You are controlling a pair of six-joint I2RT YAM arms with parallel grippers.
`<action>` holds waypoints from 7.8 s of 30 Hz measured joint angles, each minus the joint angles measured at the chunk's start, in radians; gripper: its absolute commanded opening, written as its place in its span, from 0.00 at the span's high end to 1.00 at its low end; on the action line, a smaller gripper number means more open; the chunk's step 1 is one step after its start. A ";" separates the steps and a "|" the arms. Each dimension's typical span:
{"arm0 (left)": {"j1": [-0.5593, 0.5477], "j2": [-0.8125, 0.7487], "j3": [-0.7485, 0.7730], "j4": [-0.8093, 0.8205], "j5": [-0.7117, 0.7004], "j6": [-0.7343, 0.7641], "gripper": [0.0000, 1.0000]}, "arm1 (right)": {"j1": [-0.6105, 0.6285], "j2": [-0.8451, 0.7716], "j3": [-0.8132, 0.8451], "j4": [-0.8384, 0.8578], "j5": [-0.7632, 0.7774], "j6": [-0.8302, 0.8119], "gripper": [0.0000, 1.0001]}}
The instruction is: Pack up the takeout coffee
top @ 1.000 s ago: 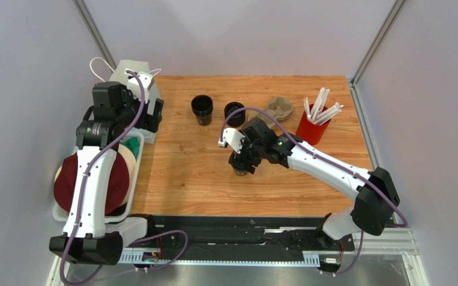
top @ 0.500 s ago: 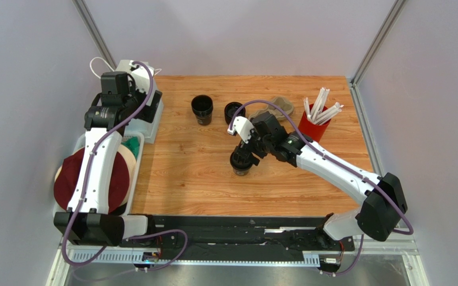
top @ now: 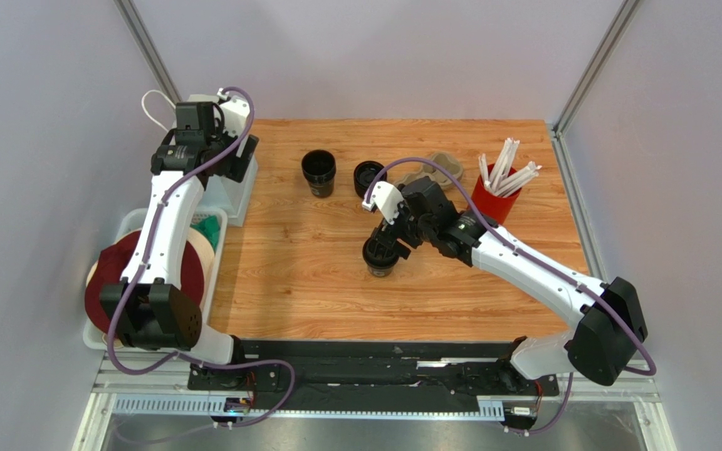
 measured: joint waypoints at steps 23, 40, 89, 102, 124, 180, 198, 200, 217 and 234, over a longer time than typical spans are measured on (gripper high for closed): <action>0.026 0.072 0.079 -0.011 0.040 0.003 0.55 | -0.002 -0.018 -0.012 0.021 0.008 0.000 0.21; 0.026 0.085 0.097 -0.045 0.071 -0.008 0.84 | -0.013 -0.043 -0.020 0.027 0.014 0.000 0.21; 0.026 -0.225 -0.144 -0.104 0.372 0.085 0.97 | -0.033 -0.060 -0.020 0.039 0.016 0.000 0.21; 0.026 -0.360 -0.220 -0.137 0.395 0.122 0.97 | -0.033 -0.060 -0.020 0.039 0.016 -0.001 0.21; 0.026 -0.460 -0.286 -0.236 0.689 0.183 0.95 | -0.059 -0.060 -0.020 0.039 0.023 0.001 0.21; -0.002 -0.557 -0.353 -0.148 0.560 0.050 0.23 | 0.028 0.019 -0.004 -0.179 -0.365 -0.080 0.42; 0.033 -0.580 -0.366 -0.102 0.533 0.014 0.23 | 0.060 0.050 -0.004 -0.063 -0.273 -0.019 0.47; 0.036 -0.581 -0.366 -0.100 0.533 0.013 0.23 | 0.066 0.056 -0.004 -0.059 -0.273 -0.017 0.49; 0.042 -0.586 -0.383 -0.086 0.543 0.010 0.23 | 0.074 0.122 -0.004 -0.052 -0.246 -0.017 0.67; 0.042 -0.586 -0.383 -0.086 0.567 0.010 0.23 | 0.074 0.134 -0.004 -0.048 -0.240 -0.018 1.00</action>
